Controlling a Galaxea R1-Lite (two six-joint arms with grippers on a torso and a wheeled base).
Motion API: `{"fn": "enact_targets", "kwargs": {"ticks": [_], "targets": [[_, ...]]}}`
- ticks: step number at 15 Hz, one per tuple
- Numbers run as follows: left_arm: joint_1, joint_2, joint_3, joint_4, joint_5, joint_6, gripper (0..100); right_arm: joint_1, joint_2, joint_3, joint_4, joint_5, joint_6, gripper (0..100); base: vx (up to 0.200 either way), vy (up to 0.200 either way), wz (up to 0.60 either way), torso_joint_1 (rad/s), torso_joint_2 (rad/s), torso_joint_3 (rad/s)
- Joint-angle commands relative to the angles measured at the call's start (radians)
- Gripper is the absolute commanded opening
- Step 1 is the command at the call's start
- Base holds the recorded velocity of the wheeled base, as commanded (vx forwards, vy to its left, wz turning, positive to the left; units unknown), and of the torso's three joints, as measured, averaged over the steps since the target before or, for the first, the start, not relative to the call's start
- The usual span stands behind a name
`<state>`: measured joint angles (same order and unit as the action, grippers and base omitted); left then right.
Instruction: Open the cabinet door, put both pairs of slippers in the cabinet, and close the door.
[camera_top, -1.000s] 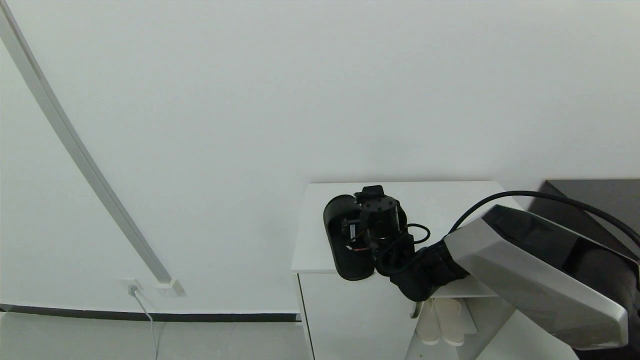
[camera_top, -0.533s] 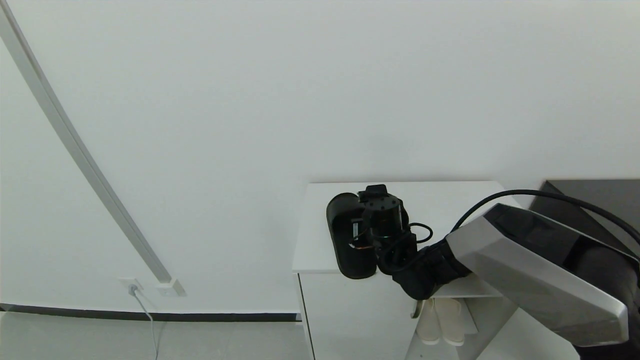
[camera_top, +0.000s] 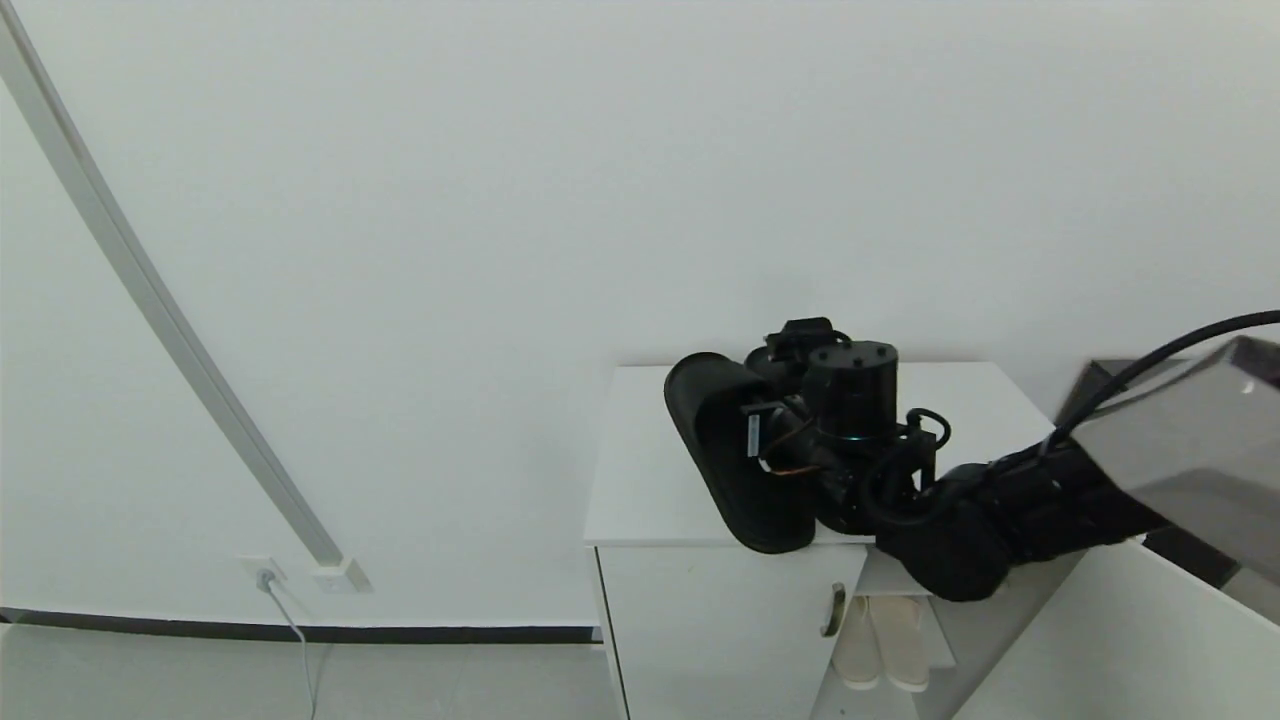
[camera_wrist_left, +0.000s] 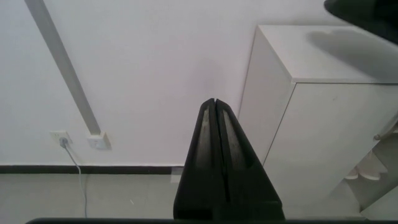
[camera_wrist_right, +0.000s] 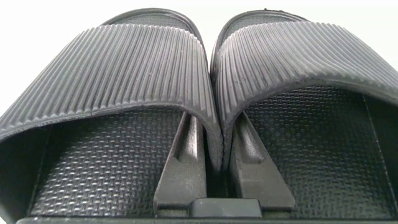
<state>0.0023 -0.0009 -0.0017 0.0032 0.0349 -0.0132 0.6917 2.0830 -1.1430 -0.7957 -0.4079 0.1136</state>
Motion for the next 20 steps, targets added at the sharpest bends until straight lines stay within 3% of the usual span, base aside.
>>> {"fn": "enact_targets", "kwargs": {"ticks": [1, 3, 6, 9, 13, 18, 20], "targets": [[0.001, 0.001, 0.000, 0.000, 0.000, -0.001, 0, 0.032, -0.222, 0.164, 0.004, 0.072, 0.000, 0, 0.000, 0.000, 0.00, 0.000, 0.00, 0.000], [0.001, 0.001, 0.000, 0.000, 0.000, 0.001, 0, 0.065, -0.363, 0.313, 0.004, 0.193, 0.000, 0, 0.000, 0.000, 0.00, 0.000, 0.00, 0.000], [0.001, 0.001, 0.000, 0.000, 0.000, 0.002, 0, 0.071, -0.457, 0.414, 0.006, 0.319, 0.001, 0, 0.000, 0.000, 0.00, 0.000, 0.00, 0.000], [-0.001, 0.001, 0.000, 0.000, 0.000, 0.004, 0, 0.068, -0.463, 0.430, 0.012, 0.336, -0.017, 0, 0.000, 0.000, 0.00, 0.000, 0.00, 0.000], [-0.001, 0.001, 0.000, 0.000, 0.000, 0.004, 0, 0.048, -0.469, 0.480, 0.003, 0.400, -0.157, 0, 0.000, 0.000, 0.00, 0.000, 0.00, 0.000], [-0.001, 0.001, 0.000, 0.000, 0.000, 0.001, 0, 0.046, -0.460, 0.479, 0.003, 0.403, -0.157, 0, 0.000, 0.000, 0.00, 0.000, 0.00, 0.000], [0.001, 0.001, 0.000, 0.000, 0.000, 0.001, 0, 0.046, -0.460, 0.479, 0.003, 0.402, -0.157, 0, -0.200, 0.000, 0.00, 0.002, 0.00, 0.007]]}}
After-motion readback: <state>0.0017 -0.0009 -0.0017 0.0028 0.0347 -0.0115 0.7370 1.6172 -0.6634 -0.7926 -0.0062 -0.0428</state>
